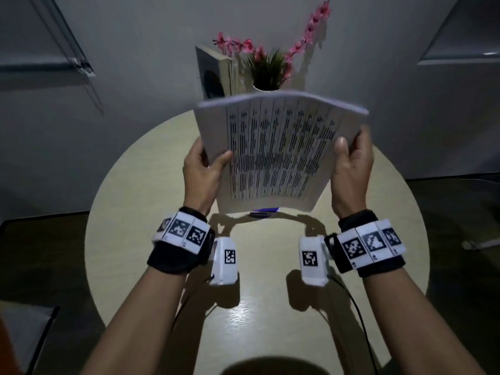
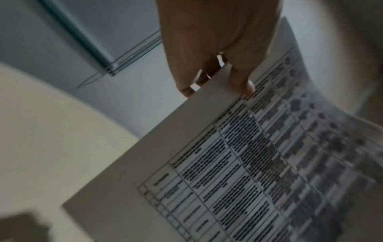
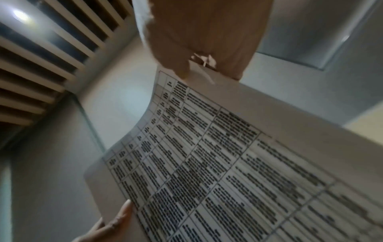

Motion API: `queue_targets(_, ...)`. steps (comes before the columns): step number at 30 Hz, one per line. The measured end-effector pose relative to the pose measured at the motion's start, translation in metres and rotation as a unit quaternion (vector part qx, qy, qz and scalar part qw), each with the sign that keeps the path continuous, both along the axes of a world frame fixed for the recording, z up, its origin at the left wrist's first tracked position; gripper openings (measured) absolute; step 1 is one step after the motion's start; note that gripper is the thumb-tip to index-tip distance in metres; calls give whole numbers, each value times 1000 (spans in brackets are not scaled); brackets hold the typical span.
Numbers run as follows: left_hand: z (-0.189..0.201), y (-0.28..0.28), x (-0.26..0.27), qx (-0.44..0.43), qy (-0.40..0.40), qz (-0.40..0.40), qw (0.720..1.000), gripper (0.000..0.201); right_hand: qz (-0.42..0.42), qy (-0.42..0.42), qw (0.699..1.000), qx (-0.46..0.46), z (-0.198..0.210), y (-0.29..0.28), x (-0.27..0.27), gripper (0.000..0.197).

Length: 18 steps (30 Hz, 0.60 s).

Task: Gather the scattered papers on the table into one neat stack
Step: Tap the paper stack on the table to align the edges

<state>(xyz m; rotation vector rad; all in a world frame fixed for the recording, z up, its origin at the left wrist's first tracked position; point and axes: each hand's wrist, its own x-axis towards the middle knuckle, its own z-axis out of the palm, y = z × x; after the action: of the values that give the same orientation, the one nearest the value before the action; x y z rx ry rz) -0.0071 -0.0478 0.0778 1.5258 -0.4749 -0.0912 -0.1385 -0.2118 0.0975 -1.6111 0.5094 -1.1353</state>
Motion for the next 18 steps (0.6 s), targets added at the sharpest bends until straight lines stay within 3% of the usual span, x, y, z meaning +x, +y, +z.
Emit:
queue_targets(4,-38,2,-11,101,107,-26,989,46,33,129,986,102,-50,3,-10,24)
queue_targets(7,-37,-12,-19,154,34,18,987,30,-2,150,987,61,-55,6,-2,11)
queue_targets(11,-17,-30,-26,81,-37,100,991,10,-34,86,996,12,-32,7,9,14)
queue_targets(14,-10,-26,-22,-4,14,77,997,15,-24,43,998,47,-30,3,5,15)
queue_targets(18,-26,-22,-26,27,87,29,995,24,13,102,990,92,-52,5,2,30)
